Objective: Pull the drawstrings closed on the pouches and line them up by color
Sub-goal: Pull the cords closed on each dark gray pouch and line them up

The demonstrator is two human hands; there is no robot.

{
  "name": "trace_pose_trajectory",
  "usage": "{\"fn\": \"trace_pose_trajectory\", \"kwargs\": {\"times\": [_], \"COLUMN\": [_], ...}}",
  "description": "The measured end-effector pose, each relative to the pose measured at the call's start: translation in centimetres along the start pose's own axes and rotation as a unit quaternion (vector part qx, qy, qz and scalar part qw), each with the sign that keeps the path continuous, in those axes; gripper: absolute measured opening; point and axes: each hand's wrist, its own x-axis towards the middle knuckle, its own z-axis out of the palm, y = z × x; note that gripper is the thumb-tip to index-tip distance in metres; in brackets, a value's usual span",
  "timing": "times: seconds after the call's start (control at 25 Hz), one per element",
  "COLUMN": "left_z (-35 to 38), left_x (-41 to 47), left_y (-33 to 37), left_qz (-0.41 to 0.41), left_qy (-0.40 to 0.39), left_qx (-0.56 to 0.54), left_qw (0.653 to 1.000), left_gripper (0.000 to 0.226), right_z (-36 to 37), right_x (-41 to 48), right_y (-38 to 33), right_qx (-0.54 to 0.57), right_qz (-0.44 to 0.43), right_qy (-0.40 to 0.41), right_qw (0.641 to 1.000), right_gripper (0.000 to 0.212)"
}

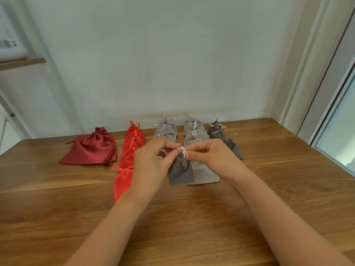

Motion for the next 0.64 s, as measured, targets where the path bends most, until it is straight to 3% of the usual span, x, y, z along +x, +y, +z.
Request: {"fn": "trace_pose_trajectory", "kwargs": {"times": [0.08,0.24,0.4,0.52,0.64], "left_z": [0.1,0.3,0.7,1.3,1.3], "left_x": [0.1,0.2,-0.4,-1.3,-1.2], "left_y": [0.3,0.6,2.0,2.7,2.8], "left_qz": [-0.052,-0.100,-0.072,-0.038,-0.046], "left_qy": [-0.006,-0.012,-0.057,-0.106,-0.106], "left_qx": [-0.049,-0.111,-0.182,-0.181,-0.177], "left_qw": [0.997,0.989,0.979,0.977,0.977], "left_gripper": [0.022,0.015,0.007,0.004,0.009], "right_z": [0.2,0.7,-1.1,-2.0,-2.1], "right_x": [-0.1,0.1,0.4,0.3,0.4], "right_y": [-0.3,-0.4,-0.1,0.0,0.1], "right_qx": [-0.019,-0.040,-0.105,-0.164,-0.175], "right_qz": [-0.037,-0.067,-0.075,-0.088,-0.091], "right_qy": [0.031,0.082,0.152,0.159,0.183], "right_qw": [0.999,0.994,0.980,0.970,0.963], "right_gripper": [0.010,0.023,0.025,0.024,0.022]}}
